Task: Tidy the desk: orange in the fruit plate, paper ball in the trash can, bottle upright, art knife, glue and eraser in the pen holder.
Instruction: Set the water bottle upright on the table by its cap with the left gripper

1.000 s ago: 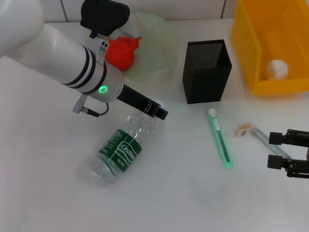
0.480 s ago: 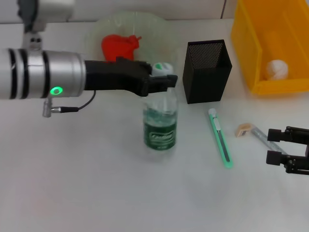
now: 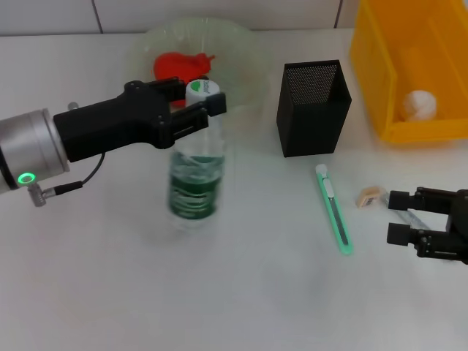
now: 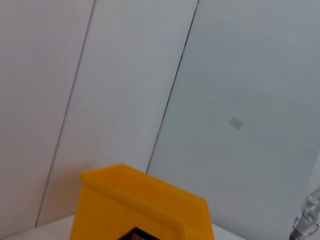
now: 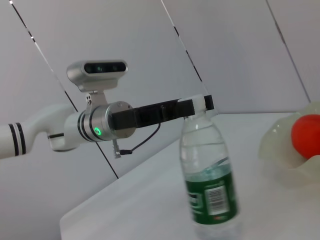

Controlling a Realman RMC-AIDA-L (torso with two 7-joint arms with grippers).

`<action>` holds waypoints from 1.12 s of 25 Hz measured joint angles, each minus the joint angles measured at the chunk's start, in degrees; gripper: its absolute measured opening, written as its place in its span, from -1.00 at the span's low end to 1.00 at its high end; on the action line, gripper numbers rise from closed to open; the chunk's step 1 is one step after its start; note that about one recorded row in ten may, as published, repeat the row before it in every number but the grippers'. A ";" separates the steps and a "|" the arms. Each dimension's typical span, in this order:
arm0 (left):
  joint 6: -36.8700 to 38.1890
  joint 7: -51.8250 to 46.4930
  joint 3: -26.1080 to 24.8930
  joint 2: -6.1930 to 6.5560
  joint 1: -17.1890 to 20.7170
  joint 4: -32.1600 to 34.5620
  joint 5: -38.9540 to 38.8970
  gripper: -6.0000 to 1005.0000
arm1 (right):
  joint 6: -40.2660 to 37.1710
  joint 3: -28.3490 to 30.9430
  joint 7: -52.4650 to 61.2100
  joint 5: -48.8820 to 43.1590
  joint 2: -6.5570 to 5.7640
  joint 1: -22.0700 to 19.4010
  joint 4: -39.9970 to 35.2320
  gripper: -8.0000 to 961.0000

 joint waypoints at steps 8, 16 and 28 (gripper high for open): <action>8.10 21.51 -8.27 0.03 -0.98 -13.06 -6.63 -0.27 | -0.23 -0.38 0.39 -0.02 1.58 2.45 0.18 0.50; 10.68 31.14 -13.05 -0.01 -1.73 -19.68 -10.31 -0.31 | 0.44 -0.54 0.07 -0.27 2.26 4.83 1.51 0.50; 11.79 30.62 -12.67 0.32 -2.30 -20.41 -10.74 -0.99 | 0.65 -0.54 0.03 -0.29 2.24 5.18 1.50 0.50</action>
